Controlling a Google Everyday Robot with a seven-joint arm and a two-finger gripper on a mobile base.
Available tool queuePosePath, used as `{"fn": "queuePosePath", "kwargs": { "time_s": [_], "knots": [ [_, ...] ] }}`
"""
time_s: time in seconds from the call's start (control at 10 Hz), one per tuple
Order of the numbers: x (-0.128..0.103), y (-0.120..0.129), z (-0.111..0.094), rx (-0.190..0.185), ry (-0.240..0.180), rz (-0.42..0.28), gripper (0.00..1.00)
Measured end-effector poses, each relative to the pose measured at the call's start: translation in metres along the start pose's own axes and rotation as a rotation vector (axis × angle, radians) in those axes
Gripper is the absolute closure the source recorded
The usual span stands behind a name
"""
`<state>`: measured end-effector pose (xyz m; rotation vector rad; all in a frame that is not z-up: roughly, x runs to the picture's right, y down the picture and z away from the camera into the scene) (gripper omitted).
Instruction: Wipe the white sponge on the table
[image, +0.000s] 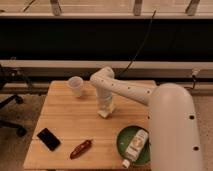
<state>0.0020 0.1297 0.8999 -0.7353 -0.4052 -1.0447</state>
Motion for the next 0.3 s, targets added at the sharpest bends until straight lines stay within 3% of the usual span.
{"fn": "queuePosePath", "kwargs": {
  "time_s": [0.3],
  "knots": [
    [0.0004,-0.002,-0.0006,-0.005,0.008,-0.025,1.0]
  ]
}}
